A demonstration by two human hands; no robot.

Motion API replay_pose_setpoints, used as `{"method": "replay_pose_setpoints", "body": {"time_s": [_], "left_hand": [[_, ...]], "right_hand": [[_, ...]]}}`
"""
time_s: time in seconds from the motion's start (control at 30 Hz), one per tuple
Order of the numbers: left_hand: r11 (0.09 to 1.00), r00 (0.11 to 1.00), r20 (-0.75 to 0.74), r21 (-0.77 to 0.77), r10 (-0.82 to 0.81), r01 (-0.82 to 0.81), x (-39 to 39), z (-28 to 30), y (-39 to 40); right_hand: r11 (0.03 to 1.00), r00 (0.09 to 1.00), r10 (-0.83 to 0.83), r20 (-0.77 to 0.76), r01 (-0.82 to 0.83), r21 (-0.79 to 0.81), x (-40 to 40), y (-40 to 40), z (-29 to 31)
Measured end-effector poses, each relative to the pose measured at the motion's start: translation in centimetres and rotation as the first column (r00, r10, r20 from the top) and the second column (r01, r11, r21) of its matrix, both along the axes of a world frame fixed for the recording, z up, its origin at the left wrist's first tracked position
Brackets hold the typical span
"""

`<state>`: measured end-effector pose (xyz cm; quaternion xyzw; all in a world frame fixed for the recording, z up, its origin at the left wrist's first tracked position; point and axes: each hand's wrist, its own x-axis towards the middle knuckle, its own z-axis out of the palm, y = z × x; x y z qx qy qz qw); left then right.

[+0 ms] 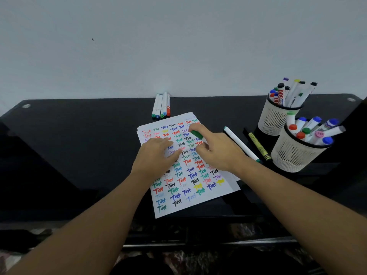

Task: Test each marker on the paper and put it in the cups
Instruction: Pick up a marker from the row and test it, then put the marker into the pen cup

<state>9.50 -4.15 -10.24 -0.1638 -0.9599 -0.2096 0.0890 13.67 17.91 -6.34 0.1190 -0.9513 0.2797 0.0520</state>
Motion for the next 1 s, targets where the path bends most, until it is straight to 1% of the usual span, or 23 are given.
{"method": "replay_pose_setpoints", "body": {"time_s": [0.07, 0.17, 0.23, 0.27, 0.33, 0.4, 0.43, 0.57, 0.63, 0.77, 0.87, 1.0], "left_hand": [[1.000, 1.000, 0.005, -0.002, 0.004, -0.004, 0.0, 0.1, 0.0], [1.000, 1.000, 0.009, -0.004, 0.008, -0.008, -0.2, 0.0, 0.0], [1.000, 1.000, 0.014, -0.010, 0.011, -0.011, -0.2, -0.1, 0.0], [1.000, 1.000, 0.016, -0.012, 0.012, -0.012, -0.2, -0.1, 0.0], [1.000, 1.000, 0.017, -0.009, 0.017, -0.016, -0.3, -0.1, 0.0], [1.000, 1.000, 0.017, -0.010, 0.018, -0.017, -0.2, 0.0, 0.0], [1.000, 1.000, 0.015, -0.012, 0.017, -0.017, -0.2, 0.1, 0.0], [1.000, 1.000, 0.015, 0.007, 0.008, -0.008, -0.1, 0.1, 0.0], [1.000, 1.000, 0.022, 0.007, 0.010, -0.010, -0.1, 0.0, -0.1], [1.000, 0.999, 0.036, 0.020, 0.010, -0.011, -0.2, 0.0, -0.1], [1.000, 0.999, 0.032, 0.031, 0.004, -0.005, -0.2, -0.1, -0.1], [0.999, 0.999, 0.033, 0.040, 0.005, -0.006, -0.4, -0.2, -0.1]], "right_hand": [[0.997, 1.000, -0.013, 0.006, 0.014, -0.070, 0.0, 0.3, 0.0], [0.980, 0.997, 0.006, 0.081, 0.010, -0.199, -0.2, 0.8, -0.1], [0.984, 0.995, -0.005, 0.103, 0.023, -0.174, -0.4, 1.1, -0.1], [0.992, 0.996, -0.026, 0.086, 0.036, -0.118, -0.5, 1.2, 0.1], [0.997, 0.996, -0.078, -0.034, 0.078, 0.006, -0.7, 1.5, 0.9], [0.996, 0.986, -0.078, -0.151, 0.082, 0.024, -0.8, 1.9, 2.0], [0.997, 0.980, -0.073, -0.185, 0.078, 0.016, -0.7, 2.1, 2.6], [0.994, 0.961, -0.103, -0.258, 0.109, 0.010, 0.0, 3.2, 6.2], [0.987, 0.939, -0.154, -0.306, 0.158, -0.012, 0.7, 4.0, 8.1], [0.948, 0.878, -0.316, -0.359, 0.276, -0.160, 2.2, 6.6, 11.3], [0.888, 0.820, -0.452, -0.351, 0.376, -0.266, 3.1, 9.7, 13.0], [0.793, 0.730, -0.602, -0.324, 0.500, -0.349, 3.8, 14.2, 13.5]]}}
